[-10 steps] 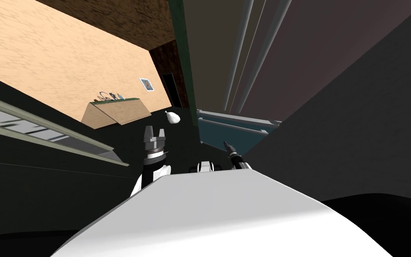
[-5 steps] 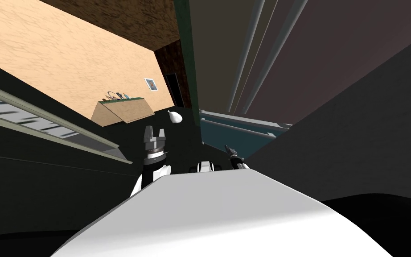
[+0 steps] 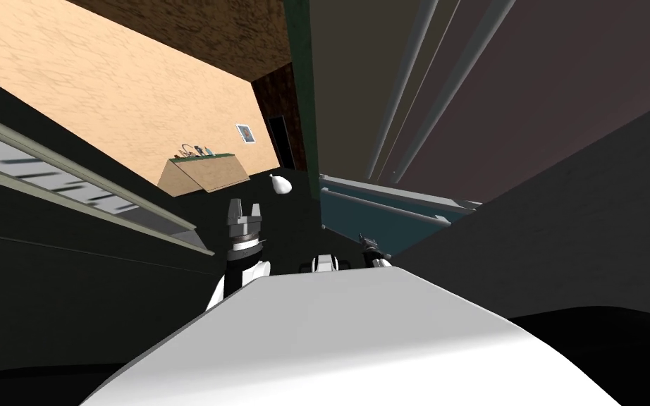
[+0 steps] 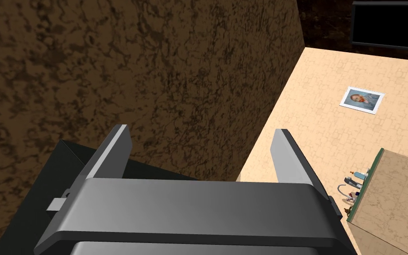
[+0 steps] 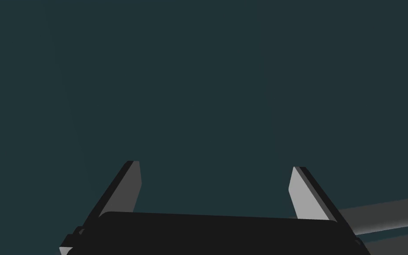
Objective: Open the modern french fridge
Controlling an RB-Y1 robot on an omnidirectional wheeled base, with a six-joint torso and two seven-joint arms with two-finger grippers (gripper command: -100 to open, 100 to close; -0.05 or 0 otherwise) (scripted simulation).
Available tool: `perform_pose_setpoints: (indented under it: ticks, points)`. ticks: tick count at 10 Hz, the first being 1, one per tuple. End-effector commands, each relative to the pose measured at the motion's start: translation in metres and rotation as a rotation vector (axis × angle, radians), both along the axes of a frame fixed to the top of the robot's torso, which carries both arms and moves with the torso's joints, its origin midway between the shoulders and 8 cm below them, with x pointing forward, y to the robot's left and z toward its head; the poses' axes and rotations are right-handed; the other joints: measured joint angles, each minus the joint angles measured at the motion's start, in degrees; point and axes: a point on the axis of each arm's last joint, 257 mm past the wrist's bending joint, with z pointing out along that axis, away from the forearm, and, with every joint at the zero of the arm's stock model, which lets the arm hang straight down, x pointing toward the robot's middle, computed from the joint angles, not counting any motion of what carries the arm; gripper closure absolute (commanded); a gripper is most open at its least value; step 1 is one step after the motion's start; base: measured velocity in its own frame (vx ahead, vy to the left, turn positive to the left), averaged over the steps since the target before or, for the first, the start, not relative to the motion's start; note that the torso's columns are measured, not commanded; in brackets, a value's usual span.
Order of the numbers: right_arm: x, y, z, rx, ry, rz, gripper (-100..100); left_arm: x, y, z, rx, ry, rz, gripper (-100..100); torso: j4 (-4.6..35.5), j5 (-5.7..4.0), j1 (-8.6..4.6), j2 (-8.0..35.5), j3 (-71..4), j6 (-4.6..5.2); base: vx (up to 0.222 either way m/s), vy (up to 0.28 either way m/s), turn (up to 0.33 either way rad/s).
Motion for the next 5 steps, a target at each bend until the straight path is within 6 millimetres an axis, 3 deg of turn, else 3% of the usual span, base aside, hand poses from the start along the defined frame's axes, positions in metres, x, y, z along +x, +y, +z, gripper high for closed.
perform_pose_setpoints:
  ticks: [1,5]
  points:
    - [-0.013,-0.015,-0.014,-0.087,0.067,-0.028,-100,0.000,0.000,0.000,0.000,0.000,0.000,0,0.0,0.00,-0.02,0.0,0.0,0.01,0.052,0.022,0.142]
    - [-0.027,-0.039,-0.021,-0.213,0.135,-0.072,-100,0.000,0.000,0.000,0.000,0.000,0.000,0,0.0,0.00,-0.01,0.0,0.0,0.01,0.060,0.015,0.073]
